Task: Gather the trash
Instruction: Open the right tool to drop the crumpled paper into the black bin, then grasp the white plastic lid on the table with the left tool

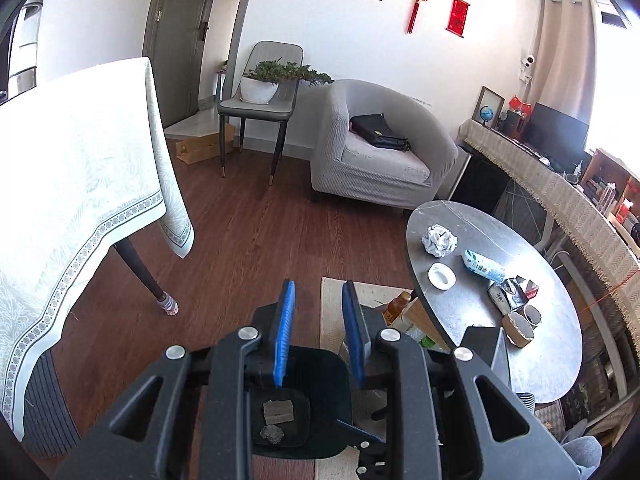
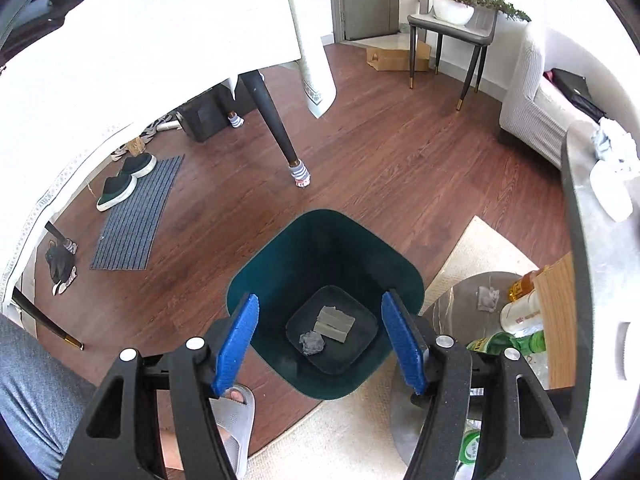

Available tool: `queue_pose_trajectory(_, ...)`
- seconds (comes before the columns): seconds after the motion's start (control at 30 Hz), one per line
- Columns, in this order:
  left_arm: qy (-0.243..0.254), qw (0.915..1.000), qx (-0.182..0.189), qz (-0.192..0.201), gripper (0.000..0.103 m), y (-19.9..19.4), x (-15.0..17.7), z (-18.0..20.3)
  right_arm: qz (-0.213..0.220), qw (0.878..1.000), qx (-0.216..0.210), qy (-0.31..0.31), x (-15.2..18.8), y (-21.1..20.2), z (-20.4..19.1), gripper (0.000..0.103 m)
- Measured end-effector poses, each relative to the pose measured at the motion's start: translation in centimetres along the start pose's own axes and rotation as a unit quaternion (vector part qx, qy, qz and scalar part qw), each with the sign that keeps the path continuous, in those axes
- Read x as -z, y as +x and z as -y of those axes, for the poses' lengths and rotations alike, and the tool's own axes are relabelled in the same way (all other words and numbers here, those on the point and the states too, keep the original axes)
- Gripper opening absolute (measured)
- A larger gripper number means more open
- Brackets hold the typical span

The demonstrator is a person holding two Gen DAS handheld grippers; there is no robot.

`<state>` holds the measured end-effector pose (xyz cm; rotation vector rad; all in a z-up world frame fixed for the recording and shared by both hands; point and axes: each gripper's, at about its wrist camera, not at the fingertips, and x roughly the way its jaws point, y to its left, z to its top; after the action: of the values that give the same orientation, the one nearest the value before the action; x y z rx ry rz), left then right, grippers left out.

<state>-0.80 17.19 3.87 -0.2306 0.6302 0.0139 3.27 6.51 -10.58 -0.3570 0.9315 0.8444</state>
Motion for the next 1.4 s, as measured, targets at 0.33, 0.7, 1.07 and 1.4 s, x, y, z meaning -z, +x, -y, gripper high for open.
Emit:
queue_pose_trajectory(0.33, 0.026, 0.9993, 0.025, 0.007, 0.040, 0.3, -0.4, 3.2, 0.055, 0.998, 0.006, 0.004, 0.8, -6.7, 1.6, 0.052)
queue_pose_trajectory(0.7, 0.071, 0.9951, 0.067, -0.020, 0.051, 2.9, 0.6, 8.9, 0.087, 0.994, 0.050, 0.050, 3.9, -12.4, 7.0, 0.048)
queue_pose_trajectory(1.07, 0.139, 0.9838, 0.087, -0.071, 0.052, 7.0, 3.7, 15.1, 0.094, 0.985, 0.083, 0.114, 8.4, -15.8, 13.0, 0.046)
queue_pose_trajectory(1.4, 0.196, 0.9703, 0.090, -0.110, 0.052, 10.3, 6.3, 19.6, 0.093, 0.982, 0.085, 0.140, 10.7, -16.7, 15.6, 0.046)
